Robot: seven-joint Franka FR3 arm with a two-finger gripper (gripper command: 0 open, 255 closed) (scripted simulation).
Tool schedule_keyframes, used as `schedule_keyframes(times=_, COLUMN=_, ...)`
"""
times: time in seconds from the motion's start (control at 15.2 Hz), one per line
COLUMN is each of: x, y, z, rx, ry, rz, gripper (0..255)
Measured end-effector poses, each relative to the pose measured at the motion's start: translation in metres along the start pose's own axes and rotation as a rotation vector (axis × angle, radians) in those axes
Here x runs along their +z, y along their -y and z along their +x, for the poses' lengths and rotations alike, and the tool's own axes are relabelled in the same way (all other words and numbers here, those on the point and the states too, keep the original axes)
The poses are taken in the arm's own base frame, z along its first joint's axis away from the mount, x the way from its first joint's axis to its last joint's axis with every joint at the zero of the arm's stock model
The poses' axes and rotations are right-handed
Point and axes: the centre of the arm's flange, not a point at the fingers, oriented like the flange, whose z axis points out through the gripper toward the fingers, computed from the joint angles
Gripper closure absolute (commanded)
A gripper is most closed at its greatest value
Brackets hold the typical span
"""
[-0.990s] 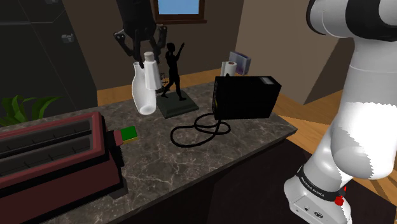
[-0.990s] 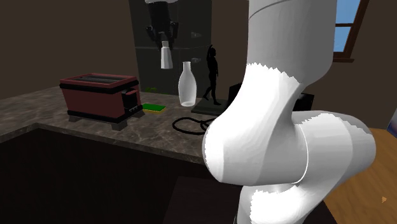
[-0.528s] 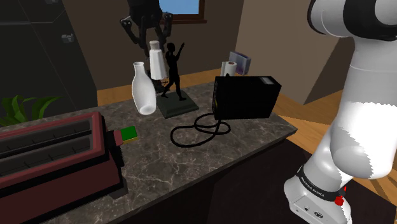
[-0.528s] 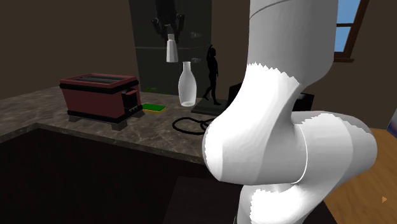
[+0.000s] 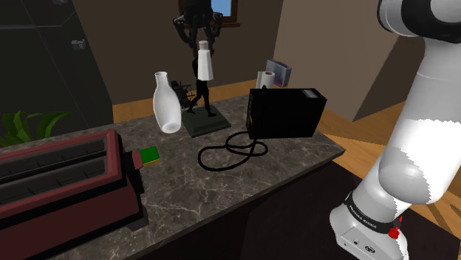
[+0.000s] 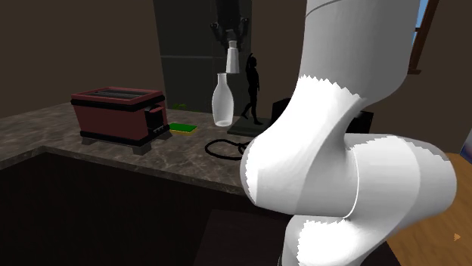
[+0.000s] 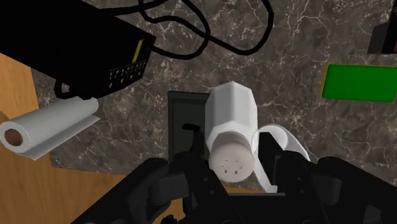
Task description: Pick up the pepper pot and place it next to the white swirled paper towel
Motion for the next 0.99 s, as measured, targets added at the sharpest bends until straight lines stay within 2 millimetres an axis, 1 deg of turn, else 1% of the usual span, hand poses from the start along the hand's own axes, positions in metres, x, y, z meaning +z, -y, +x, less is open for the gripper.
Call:
schedule_keyframes(times=0.13, x=0.000, y=-0.024, z=0.016, rx=0.000, ry=0.000, rz=0.000, gripper=255)
schedule_keyframes(times=0.2, x=0.003, y=-0.036, z=0.019, rx=0.001, ry=0.000, rz=0.000, gripper=255)
schedule_keyframes(times=0.26, x=0.004, y=-0.048, z=0.026, rx=0.000, ry=0.000, rz=0.000, gripper=255)
schedule_keyframes(times=0.4, x=0.011, y=-0.072, z=0.039, rx=0.000, ry=0.000, rz=0.000, gripper=255)
schedule_keyframes(times=0.53, x=0.011, y=-0.096, z=0.048, rx=0.000, ry=0.000, rz=0.000, gripper=255)
schedule_keyframes(times=0.86, x=0.020, y=-0.153, z=0.082, rx=0.000, ry=0.000, rz=0.000, gripper=255)
schedule_keyframes(times=0.92, x=0.024, y=-0.163, z=0.086, rx=0.000, ry=0.000, rz=0.000, gripper=255)
schedule_keyframes(times=0.99, x=0.023, y=-0.176, z=0.090, rx=0.001, ry=0.000, rz=0.001, gripper=255)
